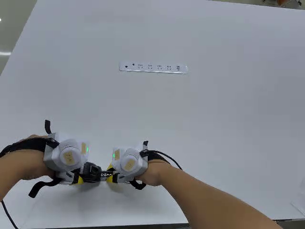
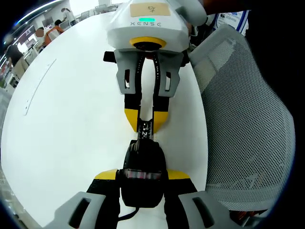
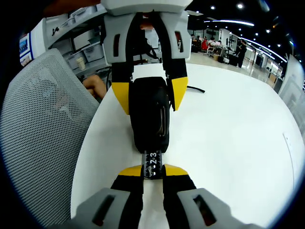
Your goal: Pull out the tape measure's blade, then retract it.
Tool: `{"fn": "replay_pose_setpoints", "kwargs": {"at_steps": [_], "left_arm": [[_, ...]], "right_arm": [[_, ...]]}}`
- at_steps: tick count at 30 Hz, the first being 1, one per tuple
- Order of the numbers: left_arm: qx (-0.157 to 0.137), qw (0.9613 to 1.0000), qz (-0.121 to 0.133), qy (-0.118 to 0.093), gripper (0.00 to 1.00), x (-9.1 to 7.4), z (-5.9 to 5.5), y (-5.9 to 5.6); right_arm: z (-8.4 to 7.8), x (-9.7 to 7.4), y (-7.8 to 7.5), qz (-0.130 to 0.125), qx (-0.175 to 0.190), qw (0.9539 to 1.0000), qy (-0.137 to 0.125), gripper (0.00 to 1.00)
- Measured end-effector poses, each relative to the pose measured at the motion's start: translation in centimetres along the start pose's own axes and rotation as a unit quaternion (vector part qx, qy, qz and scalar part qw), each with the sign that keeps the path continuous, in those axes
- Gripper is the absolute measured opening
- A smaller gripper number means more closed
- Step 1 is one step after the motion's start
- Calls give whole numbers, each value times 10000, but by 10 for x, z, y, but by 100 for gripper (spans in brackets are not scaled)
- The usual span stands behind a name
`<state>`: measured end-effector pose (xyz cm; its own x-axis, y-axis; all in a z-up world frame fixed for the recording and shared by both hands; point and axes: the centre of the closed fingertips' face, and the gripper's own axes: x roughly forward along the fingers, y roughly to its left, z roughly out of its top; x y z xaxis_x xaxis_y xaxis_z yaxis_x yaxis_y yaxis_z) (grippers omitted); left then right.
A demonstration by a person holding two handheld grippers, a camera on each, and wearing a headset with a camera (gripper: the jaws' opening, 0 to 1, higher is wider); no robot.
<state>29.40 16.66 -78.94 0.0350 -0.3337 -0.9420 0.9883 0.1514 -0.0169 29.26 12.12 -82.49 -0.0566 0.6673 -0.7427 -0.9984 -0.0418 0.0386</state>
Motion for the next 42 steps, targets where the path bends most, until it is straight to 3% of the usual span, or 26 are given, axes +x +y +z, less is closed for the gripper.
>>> {"fn": "replay_pose_setpoints", "kwargs": {"at_steps": [26,42], "left_arm": [[-69,10000,8,-18,32,0,-1,0],[-87,10000,0,-22,32,1,-1,0]], "right_arm": [[-10,-8,-1,-29,64,10000,24,14],[-27,-22,-3,-54,186,9998,44,13]]}}
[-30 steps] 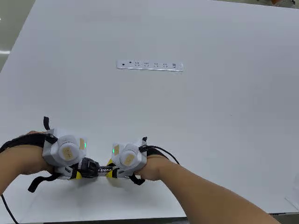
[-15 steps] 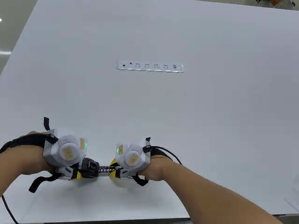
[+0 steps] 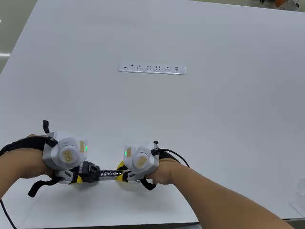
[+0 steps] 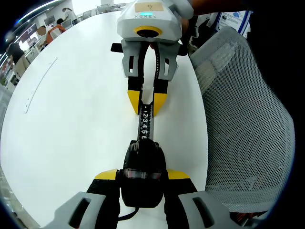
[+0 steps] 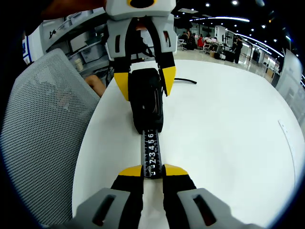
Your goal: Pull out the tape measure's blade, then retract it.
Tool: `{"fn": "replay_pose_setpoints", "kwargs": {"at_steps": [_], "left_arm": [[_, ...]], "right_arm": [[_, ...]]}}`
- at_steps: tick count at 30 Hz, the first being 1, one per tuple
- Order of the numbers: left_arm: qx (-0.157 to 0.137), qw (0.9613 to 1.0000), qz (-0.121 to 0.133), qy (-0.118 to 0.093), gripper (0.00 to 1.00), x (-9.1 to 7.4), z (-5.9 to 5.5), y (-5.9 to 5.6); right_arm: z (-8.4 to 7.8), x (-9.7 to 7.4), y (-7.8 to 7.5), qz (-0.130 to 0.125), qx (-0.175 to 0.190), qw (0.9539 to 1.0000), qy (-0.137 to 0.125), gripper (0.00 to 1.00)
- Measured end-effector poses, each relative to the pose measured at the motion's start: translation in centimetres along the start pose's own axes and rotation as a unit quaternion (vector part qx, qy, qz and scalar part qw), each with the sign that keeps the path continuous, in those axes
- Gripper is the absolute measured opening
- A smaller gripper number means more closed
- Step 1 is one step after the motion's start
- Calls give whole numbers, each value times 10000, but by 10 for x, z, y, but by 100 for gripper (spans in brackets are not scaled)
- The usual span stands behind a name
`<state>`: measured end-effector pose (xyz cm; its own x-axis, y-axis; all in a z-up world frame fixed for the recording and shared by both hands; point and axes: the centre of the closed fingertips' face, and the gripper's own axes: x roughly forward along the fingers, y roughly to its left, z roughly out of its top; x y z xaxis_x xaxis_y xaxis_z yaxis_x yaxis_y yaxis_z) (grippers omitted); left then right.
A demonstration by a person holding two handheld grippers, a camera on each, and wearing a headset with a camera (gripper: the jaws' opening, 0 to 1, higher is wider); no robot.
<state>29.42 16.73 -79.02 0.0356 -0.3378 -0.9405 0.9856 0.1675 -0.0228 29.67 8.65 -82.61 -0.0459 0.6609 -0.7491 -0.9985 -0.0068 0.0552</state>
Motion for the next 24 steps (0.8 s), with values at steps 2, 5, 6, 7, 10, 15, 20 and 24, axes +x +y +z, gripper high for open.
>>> {"fn": "replay_pose_setpoints", "kwargs": {"at_steps": [2,5,6,7,10,15,20,24], "left_arm": [[-3,10000,5,0,32,0,0,0],[-12,10000,12,-4,32,0,0,0],[-16,10000,13,-4,32,0,0,0],[-13,10000,13,-4,32,0,0,0],[-11,10000,11,1,32,0,0,0],[-6,10000,10,-1,32,0,0,0],[-30,10000,21,-17,32,0,0,0],[-31,10000,20,-26,32,0,0,0]], "right_arm": [[-1,-1,0,-2,15,10000,-8,13],[-3,-3,-1,-21,24,10000,-1,13],[-4,-4,-1,-25,19,10000,7,13],[-5,-4,-1,-28,14,10000,13,13],[-8,-6,0,-41,-4,10000,36,13],[-9,-8,-1,-60,44,10000,20,13],[-12,-10,-1,-70,53,10000,21,13],[-15,-12,0,-86,80,9999,8,13]]}}
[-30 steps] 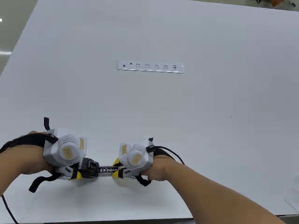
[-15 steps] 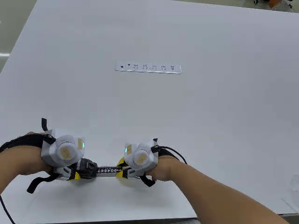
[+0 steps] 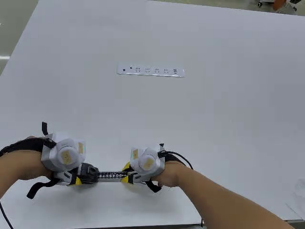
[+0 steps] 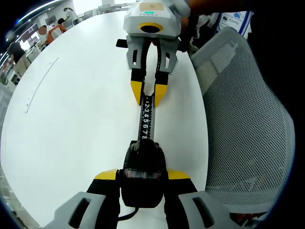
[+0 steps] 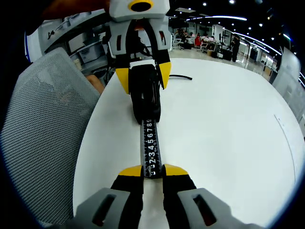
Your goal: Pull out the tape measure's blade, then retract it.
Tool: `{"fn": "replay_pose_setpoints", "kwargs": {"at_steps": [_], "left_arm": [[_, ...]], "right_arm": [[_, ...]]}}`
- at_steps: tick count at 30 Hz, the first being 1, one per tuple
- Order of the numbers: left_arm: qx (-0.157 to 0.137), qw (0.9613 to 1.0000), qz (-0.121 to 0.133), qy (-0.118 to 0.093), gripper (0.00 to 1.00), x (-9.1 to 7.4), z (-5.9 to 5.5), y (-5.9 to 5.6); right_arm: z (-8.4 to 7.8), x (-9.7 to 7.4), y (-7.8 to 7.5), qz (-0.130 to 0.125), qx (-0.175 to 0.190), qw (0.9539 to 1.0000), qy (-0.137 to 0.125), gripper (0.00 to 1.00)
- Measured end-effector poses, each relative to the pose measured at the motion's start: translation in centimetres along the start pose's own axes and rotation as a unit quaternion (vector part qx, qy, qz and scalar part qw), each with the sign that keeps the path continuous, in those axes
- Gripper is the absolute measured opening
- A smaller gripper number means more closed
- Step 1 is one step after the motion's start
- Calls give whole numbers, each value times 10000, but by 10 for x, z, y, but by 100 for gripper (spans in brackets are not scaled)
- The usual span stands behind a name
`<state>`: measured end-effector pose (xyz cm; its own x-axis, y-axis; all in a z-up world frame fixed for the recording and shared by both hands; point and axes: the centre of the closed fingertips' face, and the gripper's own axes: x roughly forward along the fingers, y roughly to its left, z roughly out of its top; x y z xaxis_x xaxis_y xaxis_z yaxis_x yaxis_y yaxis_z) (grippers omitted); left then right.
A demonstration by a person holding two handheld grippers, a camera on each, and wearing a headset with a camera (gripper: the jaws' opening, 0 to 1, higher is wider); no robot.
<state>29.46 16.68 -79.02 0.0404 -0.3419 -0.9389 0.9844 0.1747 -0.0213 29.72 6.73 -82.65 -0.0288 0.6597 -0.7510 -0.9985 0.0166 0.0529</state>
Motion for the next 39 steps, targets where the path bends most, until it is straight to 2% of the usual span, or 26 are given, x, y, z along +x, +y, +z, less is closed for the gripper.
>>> {"fn": "replay_pose_setpoints", "kwargs": {"at_steps": [13,20,30,39], "left_arm": [[-4,10000,2,0,32,0,0,1],[-27,10000,20,-15,32,0,1,1],[-37,10000,30,-21,32,0,0,1],[-52,10000,39,-36,32,0,1,0]], "right_arm": [[-10,-8,-1,-31,-3,10000,-32,13],[-15,-14,-2,-17,-75,10000,40,13],[-21,-19,-4,-37,2,10000,44,13],[-33,-28,-6,-70,16,9999,95,13]]}}
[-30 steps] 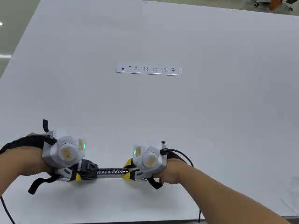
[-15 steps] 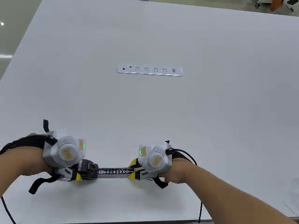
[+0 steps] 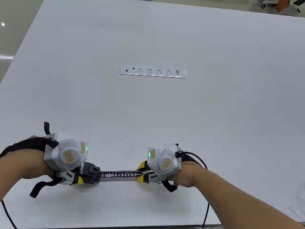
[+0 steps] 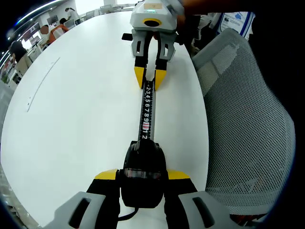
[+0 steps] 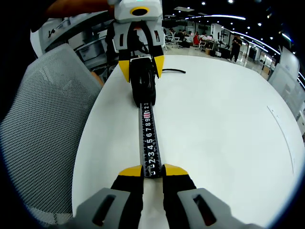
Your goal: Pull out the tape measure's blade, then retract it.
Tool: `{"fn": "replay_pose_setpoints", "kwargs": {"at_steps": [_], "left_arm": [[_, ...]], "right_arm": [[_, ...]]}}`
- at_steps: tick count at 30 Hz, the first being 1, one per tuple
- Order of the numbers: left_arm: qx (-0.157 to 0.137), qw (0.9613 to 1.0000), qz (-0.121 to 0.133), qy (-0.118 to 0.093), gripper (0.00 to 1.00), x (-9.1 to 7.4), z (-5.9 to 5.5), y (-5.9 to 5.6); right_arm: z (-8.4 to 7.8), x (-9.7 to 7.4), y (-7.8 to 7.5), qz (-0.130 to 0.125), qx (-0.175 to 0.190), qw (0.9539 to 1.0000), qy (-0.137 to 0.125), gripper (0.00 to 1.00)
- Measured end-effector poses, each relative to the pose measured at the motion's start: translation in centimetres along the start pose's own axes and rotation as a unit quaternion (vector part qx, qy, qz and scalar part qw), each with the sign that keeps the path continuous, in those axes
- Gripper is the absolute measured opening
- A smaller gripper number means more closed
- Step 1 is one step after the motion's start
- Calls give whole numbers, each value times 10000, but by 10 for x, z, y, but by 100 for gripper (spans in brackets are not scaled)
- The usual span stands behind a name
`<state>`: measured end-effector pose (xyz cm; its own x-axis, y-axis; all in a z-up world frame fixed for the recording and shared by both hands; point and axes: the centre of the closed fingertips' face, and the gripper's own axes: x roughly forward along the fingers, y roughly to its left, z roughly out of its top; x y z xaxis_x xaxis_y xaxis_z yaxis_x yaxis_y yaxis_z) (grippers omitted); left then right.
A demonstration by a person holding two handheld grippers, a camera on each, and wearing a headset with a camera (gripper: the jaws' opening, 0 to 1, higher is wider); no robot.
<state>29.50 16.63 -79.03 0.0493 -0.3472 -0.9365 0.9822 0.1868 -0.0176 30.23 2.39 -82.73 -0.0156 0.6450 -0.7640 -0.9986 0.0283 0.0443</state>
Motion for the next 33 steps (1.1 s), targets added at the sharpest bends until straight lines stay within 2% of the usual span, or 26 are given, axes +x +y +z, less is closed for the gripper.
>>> {"fn": "replay_pose_setpoints", "kwargs": {"at_steps": [33], "left_arm": [[2,10000,19,6,32,0,0,0]], "right_arm": [[-20,-19,-2,-75,83,9999,36,13]]}}
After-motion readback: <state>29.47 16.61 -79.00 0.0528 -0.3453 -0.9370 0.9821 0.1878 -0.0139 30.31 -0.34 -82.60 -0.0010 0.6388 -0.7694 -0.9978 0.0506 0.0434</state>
